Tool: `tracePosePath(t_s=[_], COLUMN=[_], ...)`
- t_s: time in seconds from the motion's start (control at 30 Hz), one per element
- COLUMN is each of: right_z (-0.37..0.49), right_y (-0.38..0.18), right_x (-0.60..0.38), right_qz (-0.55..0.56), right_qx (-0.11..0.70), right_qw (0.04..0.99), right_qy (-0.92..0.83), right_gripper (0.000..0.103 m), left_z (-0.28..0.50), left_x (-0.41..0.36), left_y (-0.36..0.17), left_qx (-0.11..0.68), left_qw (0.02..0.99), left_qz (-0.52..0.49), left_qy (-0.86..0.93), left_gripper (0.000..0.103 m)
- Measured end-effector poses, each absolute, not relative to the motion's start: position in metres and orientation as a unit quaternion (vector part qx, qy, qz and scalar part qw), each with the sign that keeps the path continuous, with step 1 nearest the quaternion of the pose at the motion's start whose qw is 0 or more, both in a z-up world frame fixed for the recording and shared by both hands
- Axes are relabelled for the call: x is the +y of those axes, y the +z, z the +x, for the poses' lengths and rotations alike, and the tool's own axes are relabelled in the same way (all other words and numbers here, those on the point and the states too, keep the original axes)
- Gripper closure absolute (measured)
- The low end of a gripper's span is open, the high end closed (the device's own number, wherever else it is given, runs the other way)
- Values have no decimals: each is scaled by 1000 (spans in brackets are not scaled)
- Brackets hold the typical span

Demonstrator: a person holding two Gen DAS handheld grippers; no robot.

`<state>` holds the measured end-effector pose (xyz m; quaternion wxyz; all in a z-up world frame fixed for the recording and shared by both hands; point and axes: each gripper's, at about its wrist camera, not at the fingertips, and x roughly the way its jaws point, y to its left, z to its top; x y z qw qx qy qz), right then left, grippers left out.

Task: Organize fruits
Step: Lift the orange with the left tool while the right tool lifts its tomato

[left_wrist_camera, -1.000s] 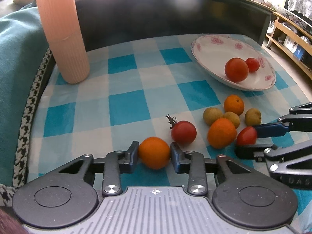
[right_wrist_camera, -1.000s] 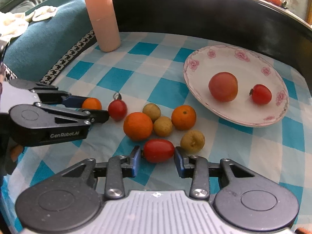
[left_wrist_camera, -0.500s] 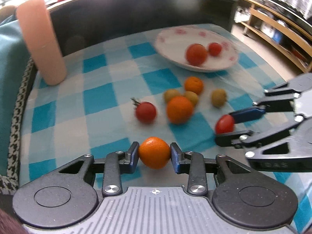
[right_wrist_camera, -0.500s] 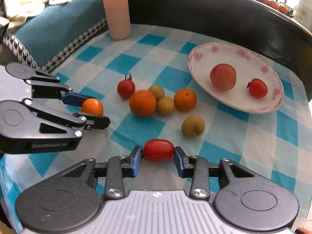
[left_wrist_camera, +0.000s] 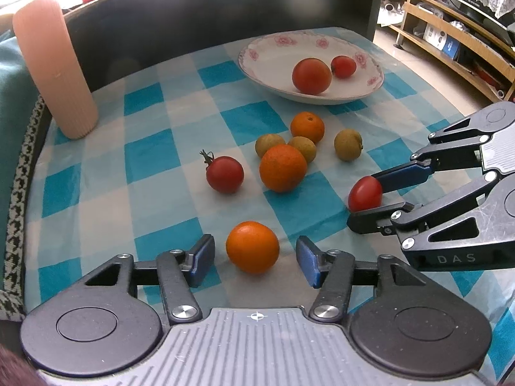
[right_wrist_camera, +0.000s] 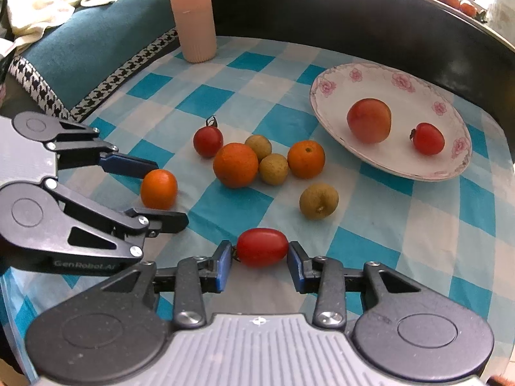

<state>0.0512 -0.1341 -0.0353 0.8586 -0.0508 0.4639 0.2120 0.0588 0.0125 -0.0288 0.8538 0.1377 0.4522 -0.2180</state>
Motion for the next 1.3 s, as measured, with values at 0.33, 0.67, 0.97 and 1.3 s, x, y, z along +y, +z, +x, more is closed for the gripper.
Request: tracePosePath(t_s=[0.33,0.67,0.97,1.3], right_z=[53,53,53,54], right_y=[-35,-30,-25,-16], right_x=[-132,-131,-132,-136], right_qz=[-54,-54,-48,-40], right_qx=[469,464,457,449], right_qw=[858,863,868,875], right_qy=[201,193,189,177], right_gripper=[53,53,53,53], left_z=[61,62,65,70], left_x=[15,11,3,-7], left_y=[-28,-23,-17,-6], left_qx=[461,461,455,443], left_qw=[852,853,857,863], left_qz=[123,127,128,126], left_qy=[-216,-209,-208,-206], left_gripper=[60,61,61,61])
